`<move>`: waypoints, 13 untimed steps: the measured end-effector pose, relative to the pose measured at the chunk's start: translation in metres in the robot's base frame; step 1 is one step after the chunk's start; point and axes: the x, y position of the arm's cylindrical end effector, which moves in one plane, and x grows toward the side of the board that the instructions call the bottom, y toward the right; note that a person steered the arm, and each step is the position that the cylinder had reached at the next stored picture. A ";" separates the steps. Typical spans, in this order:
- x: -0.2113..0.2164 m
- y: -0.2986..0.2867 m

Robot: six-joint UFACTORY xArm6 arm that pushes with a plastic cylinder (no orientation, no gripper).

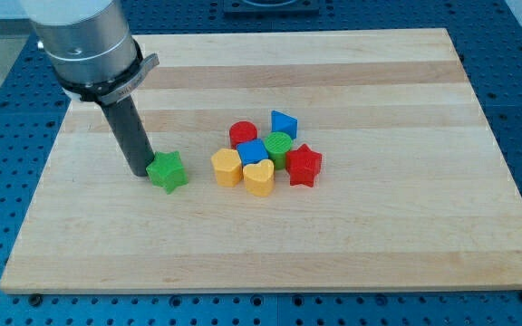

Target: Push the green star closer to the red circle

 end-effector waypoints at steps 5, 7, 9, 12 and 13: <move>0.018 0.027; 0.028 0.015; 0.004 -0.040; -0.027 0.040; -0.026 0.054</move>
